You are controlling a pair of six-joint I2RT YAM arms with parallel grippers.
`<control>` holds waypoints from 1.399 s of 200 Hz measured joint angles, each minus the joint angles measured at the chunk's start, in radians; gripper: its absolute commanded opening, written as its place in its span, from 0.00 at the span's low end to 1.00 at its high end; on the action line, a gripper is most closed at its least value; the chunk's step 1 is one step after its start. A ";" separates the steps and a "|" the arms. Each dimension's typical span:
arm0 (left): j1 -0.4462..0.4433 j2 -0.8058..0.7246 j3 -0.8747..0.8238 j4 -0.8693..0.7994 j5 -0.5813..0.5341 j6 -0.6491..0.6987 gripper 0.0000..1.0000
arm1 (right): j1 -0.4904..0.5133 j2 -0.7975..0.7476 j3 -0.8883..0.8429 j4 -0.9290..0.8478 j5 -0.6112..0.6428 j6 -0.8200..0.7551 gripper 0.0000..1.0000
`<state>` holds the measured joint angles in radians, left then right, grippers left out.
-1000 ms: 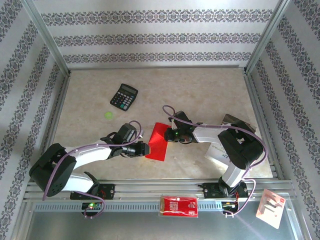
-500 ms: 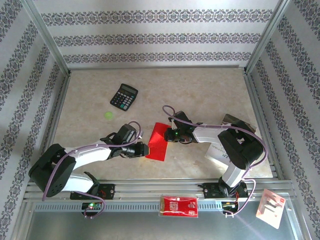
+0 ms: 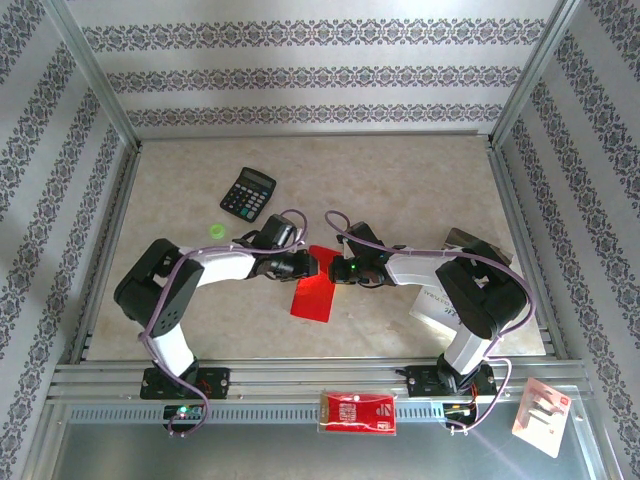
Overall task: Fold a paper plane with a square sheet of paper (pick it up from the middle)
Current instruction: First fold the square sheet of paper in half at the center of the table.
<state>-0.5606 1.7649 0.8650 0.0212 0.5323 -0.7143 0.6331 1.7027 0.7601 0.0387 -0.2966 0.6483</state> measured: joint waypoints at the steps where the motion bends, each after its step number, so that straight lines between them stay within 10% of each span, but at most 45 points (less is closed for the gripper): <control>1: 0.001 0.002 0.001 0.001 0.000 0.000 0.21 | 0.000 0.000 0.000 0.000 0.000 0.000 0.00; 280: 0.103 0.105 0.176 -0.005 0.095 0.077 0.28 | 0.000 0.000 -0.001 0.000 0.000 0.000 0.00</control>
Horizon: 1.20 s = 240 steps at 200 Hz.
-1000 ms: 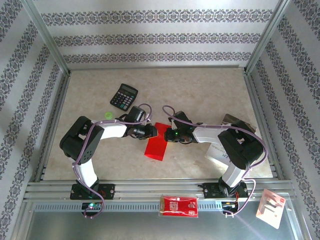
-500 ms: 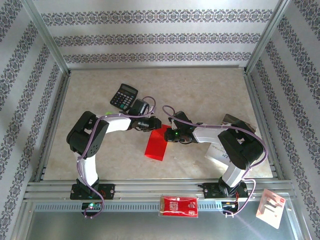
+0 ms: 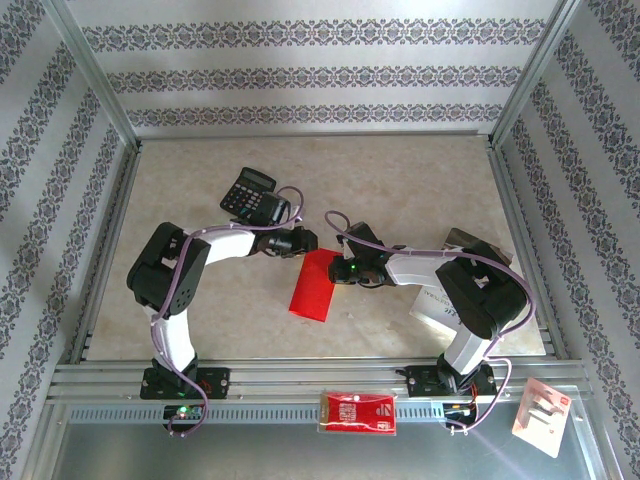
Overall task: Fold a paper plane with a square sheet of paper (pick it up from the middle)
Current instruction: First fold the square sheet of paper in half at the center of the table.
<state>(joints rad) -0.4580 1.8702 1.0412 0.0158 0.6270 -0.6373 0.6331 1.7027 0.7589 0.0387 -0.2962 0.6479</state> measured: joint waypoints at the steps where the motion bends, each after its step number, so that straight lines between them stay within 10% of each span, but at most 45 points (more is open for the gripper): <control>1: -0.001 -0.001 0.000 0.000 0.002 0.000 0.28 | 0.000 0.000 0.000 0.000 0.000 0.000 0.00; 120: 0.019 0.086 0.063 -0.044 -0.040 0.051 0.31 | 0.000 0.000 0.000 0.000 0.000 -0.011 0.00; 240: -0.084 -0.259 -0.278 -0.007 -0.005 -0.100 0.21 | 0.000 0.000 0.000 0.000 0.000 -0.019 0.00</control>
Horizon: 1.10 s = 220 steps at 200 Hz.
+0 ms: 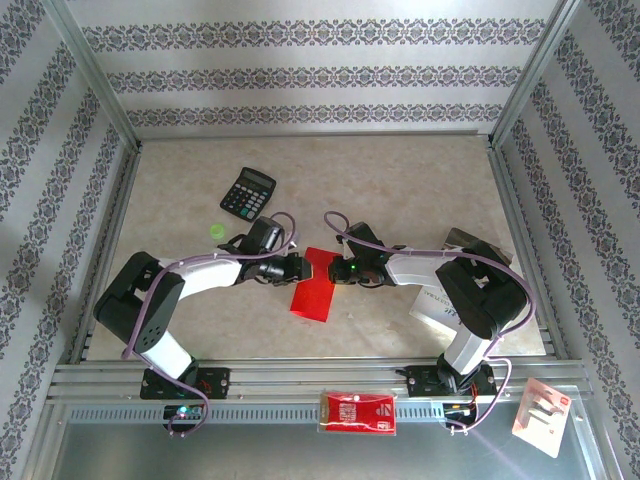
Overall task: Fold a paper plane with a square sheet of paper (pick it up from the middle)
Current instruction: First fold the square sheet of paper in half at the center of the table, then first fold in half a square sheet of paper at the center of the table.
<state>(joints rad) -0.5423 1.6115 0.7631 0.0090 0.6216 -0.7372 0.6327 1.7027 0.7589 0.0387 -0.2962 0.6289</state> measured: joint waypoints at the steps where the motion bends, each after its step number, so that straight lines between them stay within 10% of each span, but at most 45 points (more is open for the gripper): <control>1: 0.000 0.000 0.000 0.000 0.000 -0.001 0.21 | 0.000 0.000 0.000 0.000 0.000 0.000 0.00; 220: 0.007 -0.010 -0.102 0.014 0.010 -0.012 0.21 | 0.000 0.000 0.000 0.000 0.000 0.000 0.00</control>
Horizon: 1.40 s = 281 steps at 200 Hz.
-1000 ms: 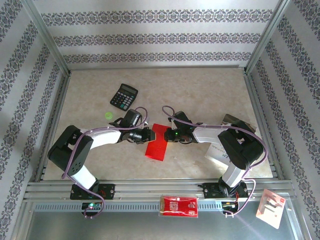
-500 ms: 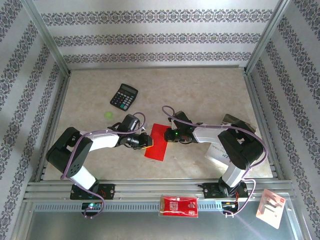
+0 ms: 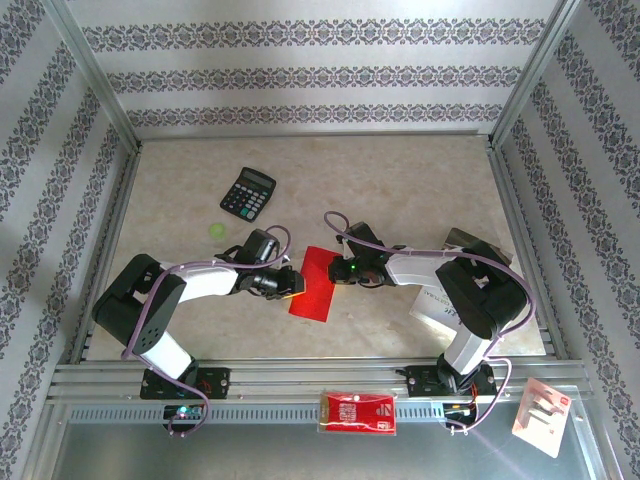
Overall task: Fold a paper plane with a square sheet of paper (pick it up from the middle)
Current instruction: First fold in half a square sheet of paper at the center of the table.
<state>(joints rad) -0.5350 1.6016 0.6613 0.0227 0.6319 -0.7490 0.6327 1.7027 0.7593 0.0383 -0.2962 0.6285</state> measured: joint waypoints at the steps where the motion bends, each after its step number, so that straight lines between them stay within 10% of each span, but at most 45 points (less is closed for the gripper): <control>1: 0.000 0.000 0.000 0.000 0.000 0.000 0.21 | 0.000 0.000 0.000 0.000 0.000 0.000 0.00; 209: 0.007 -0.020 -0.096 0.066 0.000 0.034 0.00 | -0.002 -0.040 0.112 -0.195 -0.044 -0.025 0.13; 281: 0.007 -0.046 -0.147 0.117 0.015 0.014 0.00 | 0.073 -0.027 0.122 -0.005 -0.168 0.156 0.00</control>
<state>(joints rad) -0.5282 1.5555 0.5144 0.1398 0.6472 -0.7353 0.7059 1.6756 0.8818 0.0334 -0.4641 0.7845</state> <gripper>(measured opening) 0.038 0.050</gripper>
